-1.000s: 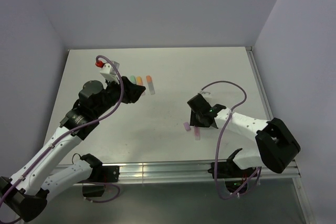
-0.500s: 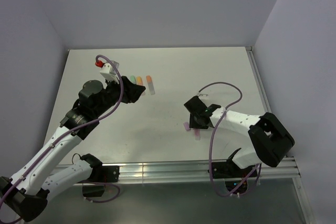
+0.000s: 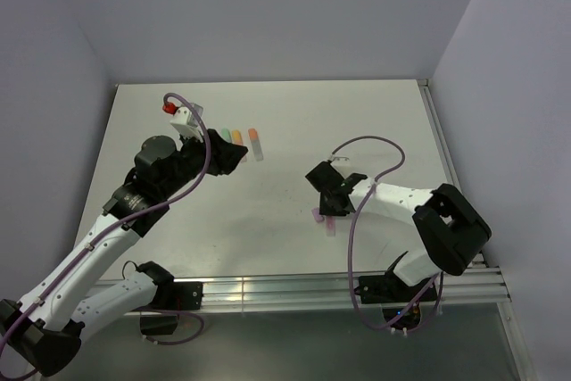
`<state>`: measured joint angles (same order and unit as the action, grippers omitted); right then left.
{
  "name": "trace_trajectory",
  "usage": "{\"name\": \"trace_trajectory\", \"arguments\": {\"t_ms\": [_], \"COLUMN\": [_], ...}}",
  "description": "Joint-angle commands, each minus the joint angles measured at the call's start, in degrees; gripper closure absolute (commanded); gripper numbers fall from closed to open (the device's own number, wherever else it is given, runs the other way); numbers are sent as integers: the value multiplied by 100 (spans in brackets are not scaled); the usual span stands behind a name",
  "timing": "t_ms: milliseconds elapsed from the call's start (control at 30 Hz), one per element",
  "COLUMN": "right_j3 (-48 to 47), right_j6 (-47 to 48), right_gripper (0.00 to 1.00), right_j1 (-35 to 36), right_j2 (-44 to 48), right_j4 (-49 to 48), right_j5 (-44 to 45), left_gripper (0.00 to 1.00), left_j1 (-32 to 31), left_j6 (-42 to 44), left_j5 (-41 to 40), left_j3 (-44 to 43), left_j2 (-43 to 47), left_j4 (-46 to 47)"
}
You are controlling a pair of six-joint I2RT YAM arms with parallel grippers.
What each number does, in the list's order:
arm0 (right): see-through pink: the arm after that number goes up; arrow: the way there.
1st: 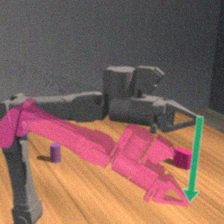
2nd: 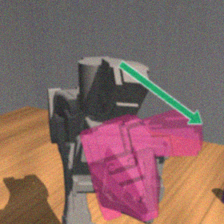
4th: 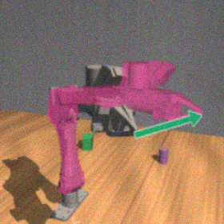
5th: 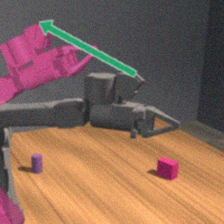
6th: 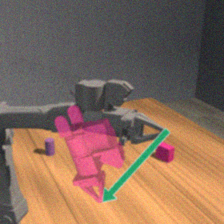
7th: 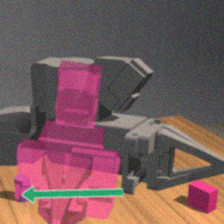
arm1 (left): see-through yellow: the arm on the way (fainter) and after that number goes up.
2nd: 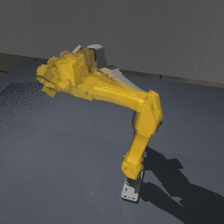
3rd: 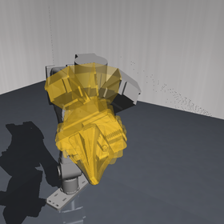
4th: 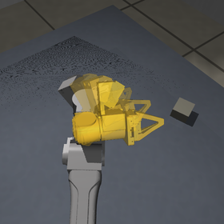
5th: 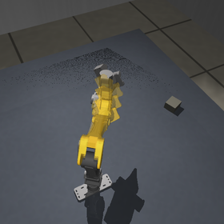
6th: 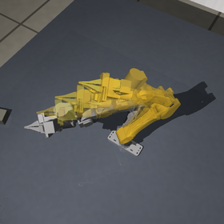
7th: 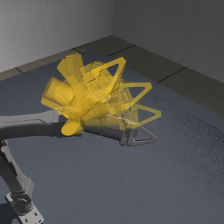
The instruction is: Insert the pens into the pen caps
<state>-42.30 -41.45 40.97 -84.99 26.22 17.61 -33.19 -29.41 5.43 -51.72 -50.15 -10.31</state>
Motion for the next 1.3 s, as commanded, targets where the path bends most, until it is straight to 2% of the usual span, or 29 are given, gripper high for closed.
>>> {"name": "trace_trajectory", "arguments": {"t_ms": [0, 333, 500, 767, 1000, 1267], "right_j3": [12, -1016, -1770, -3344, -4767, -5542], "right_j6": [-196, -13, 155, 181, 173, 172], "right_gripper": [99, 100, 100, 100, 100, 100], "right_j1": [87, -71, -239, -204, -28, 393], "right_j2": [-106, 1115, 1424, 880, -42, -518], "right_j4": [497, 1640, 1650, 1141, 1034, 1149], "right_j5": [189, 726, 569, 129, -11, -29], "left_gripper": [44, 45, 44, 42, 41, 40], "left_j1": [23, 32, 23, 23, -30, -74], "left_j6": [-30, -153, -407, -1189, -1304, -1340], "left_j5": [169, 362, 607, 1188, 1285, 1197], "left_j3": [22, -136, -66, 127, 154, 198], "left_j2": [-30, -258, -399, -829, -1146, -1216], "left_j4": [266, 327, 616, 1338, 1417, 1470]}}
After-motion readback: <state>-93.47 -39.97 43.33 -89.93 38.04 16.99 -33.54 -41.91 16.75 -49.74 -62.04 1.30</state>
